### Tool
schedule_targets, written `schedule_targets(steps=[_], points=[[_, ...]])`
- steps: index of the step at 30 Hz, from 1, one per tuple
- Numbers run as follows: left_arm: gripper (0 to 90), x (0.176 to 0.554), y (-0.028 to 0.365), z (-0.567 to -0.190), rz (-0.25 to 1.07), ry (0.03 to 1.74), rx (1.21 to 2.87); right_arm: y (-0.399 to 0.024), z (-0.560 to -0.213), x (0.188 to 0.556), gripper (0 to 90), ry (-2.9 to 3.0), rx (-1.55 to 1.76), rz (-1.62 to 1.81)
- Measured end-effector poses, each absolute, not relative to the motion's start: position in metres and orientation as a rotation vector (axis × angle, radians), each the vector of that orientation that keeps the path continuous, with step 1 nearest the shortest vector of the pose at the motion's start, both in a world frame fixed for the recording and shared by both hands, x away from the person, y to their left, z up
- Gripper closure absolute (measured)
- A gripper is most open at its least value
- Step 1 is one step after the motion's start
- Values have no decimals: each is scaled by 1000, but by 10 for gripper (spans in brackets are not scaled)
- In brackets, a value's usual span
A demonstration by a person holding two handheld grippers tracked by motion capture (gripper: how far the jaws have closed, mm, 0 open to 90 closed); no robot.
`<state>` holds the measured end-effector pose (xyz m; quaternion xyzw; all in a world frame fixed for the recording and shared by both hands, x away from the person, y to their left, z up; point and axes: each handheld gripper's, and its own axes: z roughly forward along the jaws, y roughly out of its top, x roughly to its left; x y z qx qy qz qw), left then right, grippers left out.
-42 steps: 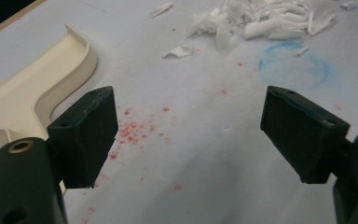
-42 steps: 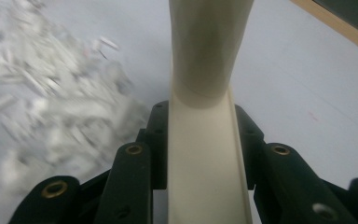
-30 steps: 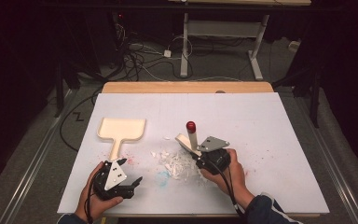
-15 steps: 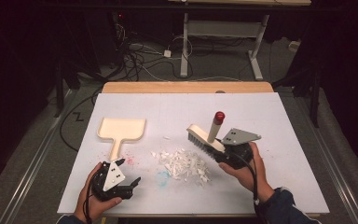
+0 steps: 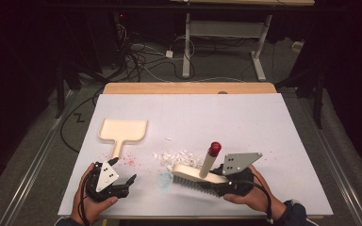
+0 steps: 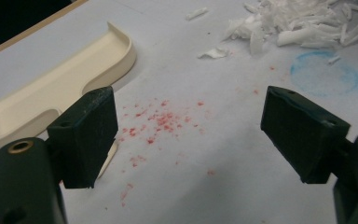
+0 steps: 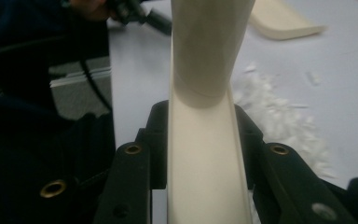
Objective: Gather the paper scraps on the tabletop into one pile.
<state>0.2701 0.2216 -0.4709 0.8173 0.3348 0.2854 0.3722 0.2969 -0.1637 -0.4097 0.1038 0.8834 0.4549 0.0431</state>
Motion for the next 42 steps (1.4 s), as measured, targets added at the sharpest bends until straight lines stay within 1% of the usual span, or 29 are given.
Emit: schedule_targets(steps=[4,8,16,19,21,24,29,35,39,42], points=[[177,271,221,-471,727,858,2097,-151,-424,305,675,2791,178,1340],[177,272,220,-473,715,857,2108,-144,-435,319,675,2834,131,1331],[177,274,218,-475,694,845,2126,-138,-433,348,674,2785,158,1277],[177,274,218,-476,691,842,2131,-136,-430,350,675,2734,169,1243],[177,275,218,-475,706,829,2131,-136,-426,351,675,2733,191,1304],[178,274,218,-474,717,828,2131,-134,-421,346,674,2698,200,1283],[178,272,224,-470,741,869,2085,-128,-411,344,674,2585,361,1319],[177,272,227,-468,758,884,2062,-96,-408,339,674,2527,519,1375],[177,271,228,-467,755,881,2058,-65,-422,339,674,2509,697,1394],[177,270,227,-468,737,873,2061,-41,-435,335,674,2520,762,1359]])
